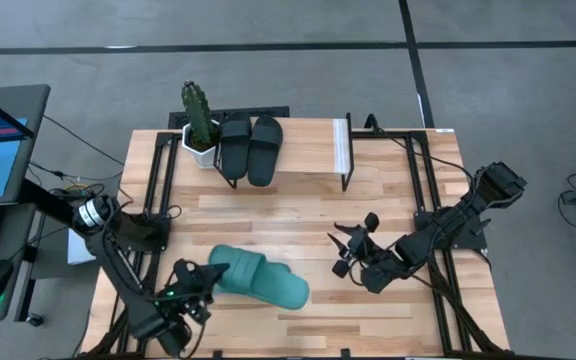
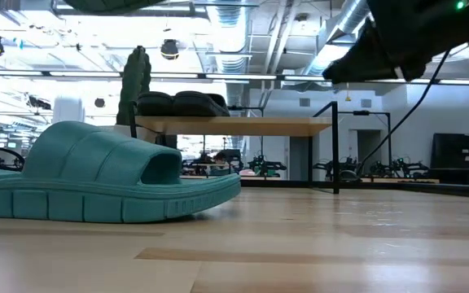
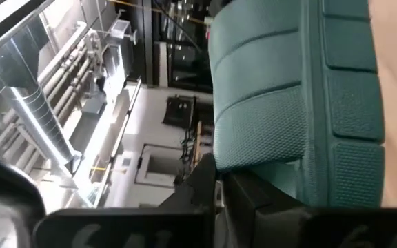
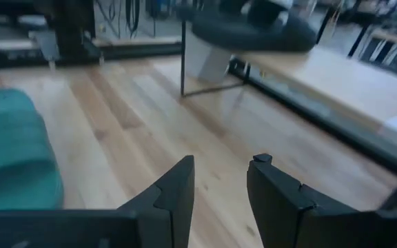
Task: Pick and place slides into the shelf
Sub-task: Put the top green slide on the shelf
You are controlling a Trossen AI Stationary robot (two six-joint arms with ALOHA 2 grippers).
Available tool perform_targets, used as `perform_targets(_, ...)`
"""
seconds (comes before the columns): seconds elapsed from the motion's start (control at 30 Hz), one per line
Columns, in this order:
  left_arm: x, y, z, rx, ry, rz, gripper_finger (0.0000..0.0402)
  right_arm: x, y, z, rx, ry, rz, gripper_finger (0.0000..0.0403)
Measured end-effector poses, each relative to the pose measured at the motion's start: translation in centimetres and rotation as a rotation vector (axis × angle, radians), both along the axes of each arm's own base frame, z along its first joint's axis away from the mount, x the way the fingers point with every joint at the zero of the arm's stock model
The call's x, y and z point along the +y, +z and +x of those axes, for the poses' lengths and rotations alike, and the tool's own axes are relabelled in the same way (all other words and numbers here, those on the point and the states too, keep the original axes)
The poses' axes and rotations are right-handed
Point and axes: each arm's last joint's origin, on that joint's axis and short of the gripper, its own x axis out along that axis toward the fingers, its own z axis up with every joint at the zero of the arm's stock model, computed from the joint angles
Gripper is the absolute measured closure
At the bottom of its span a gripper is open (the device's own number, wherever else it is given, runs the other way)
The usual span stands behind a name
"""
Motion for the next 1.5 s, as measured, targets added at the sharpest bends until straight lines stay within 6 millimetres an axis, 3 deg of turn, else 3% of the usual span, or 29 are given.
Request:
perform_targets(0.37,-1.6,-0.9,-1.7,-0.048,-0.074,-0.107,0.0401,1.5,3.2,1.2,-0.13,0.134,-0.089,0.0278)
perform_targets(0.57,-1.9,-1.4,-2.2,-0.039,-0.084,-0.133,0.0401,0.9,5.5,3.0,-0.272,0.456,-0.062,0.0274)
perform_targets(0.7,-2.2,-1.4,-2.4,-0.031,-0.092,-0.136,0.0401,0.0,6.3,4.5,-0.269,0.607,-0.005,0.027)
perform_targets(0.9,-2.3,-1.6,-2.4,0.0,-0.079,-0.167,0.0401,-1.5,6.8,6.3,-0.109,0.593,0.001,0.0243)
perform_targets(1.2,-2.5,-1.7,-2.5,0.004,-0.08,-0.183,0.0401,-1.0,8.6,7.0,-0.063,0.719,-0.069,0.0187)
perform_targets(1.5,-2.7,-1.8,-2.4,0.004,-0.082,-0.189,0.0401,-0.9,9.0,7.1,-0.096,0.749,-0.067,0.0191)
